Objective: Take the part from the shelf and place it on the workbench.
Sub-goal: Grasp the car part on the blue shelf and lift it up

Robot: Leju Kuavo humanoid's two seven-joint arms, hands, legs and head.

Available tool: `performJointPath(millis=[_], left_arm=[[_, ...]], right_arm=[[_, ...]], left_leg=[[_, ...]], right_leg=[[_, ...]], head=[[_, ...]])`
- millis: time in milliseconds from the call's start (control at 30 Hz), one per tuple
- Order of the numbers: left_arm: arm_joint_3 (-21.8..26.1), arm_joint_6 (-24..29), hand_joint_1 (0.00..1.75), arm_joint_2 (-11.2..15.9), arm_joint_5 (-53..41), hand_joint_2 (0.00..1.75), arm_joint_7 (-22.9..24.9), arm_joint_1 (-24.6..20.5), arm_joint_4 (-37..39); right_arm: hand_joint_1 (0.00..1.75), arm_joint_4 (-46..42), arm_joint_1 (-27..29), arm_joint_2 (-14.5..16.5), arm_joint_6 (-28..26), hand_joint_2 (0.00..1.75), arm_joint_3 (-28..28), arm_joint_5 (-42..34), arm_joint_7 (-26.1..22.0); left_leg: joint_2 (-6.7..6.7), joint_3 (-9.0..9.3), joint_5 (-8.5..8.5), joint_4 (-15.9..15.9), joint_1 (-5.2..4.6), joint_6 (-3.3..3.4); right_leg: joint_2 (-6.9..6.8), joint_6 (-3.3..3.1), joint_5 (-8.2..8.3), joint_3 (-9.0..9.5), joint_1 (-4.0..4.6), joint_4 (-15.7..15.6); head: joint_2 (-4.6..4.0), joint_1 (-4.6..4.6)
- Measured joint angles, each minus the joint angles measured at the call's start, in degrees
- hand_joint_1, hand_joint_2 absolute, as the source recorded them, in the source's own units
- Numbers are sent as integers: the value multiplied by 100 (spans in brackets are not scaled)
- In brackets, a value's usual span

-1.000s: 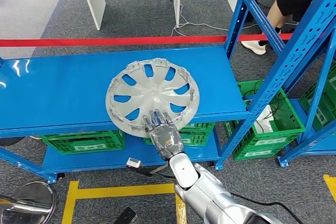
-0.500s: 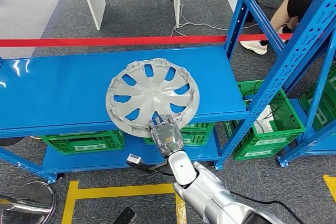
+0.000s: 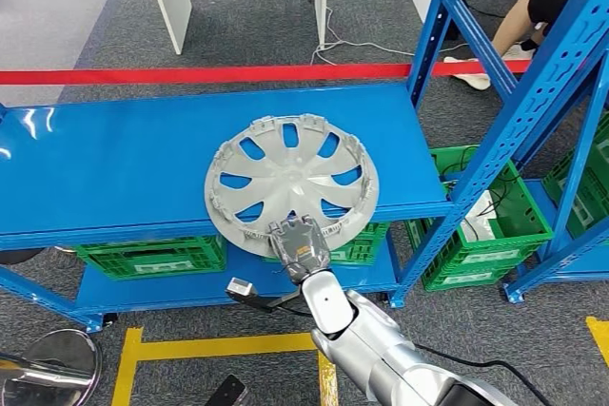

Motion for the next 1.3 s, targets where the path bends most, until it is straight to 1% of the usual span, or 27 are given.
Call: performJointPath(millis=[333,433,533,667,900,1100,1300], left_arm=[[0,19,0,0,32,0,0,1,0],[0,24,0,0,47,0,-3,1,0],[0,32,0,2,57,0,-33,1,0],[0,35,0,25,63,0,-147,5,0],[-5,32,0,55,64,0,-190,1,0],[-17,19,0,55,52,0,-190,-23,0],[-20,13,0,55,52,0,-190,-30,0]], right_arm=[[175,1,-1,0,81,175,79,0,78],[175,-2,-2,-2,-58,175,184,0,278],[175,-100,-11,-37,-408,175,387,0,628],[175,-701,-99,-279,-625,175,805,0,1062],[175,-1695,-303,-712,-634,175,1362,0,1436],[175,-2192,-487,-957,-640,175,1666,0,1631],[175,-2402,-567,-1058,-665,175,1856,0,1650]], left_leg=[[0,-1,0,0,0,0],[0,-1,0,0,0,0],[0,-1,0,0,0,0],[0,-5,0,0,0,0],[0,-13,0,3,0,0],[0,-17,0,3,0,0],[0,-17,0,3,0,0]], right_leg=[[0,0,0,-2,0,0],[0,0,0,-2,0,0],[0,0,0,-3,0,0],[1,0,0,-6,0,0],[1,0,0,-14,0,0],[2,0,0,-19,0,0],[-1,0,0,-19,1,1]], head=[[0,-1],[0,-1],[0,-1],[0,0],[0,0],[0,-1],[0,-1]])
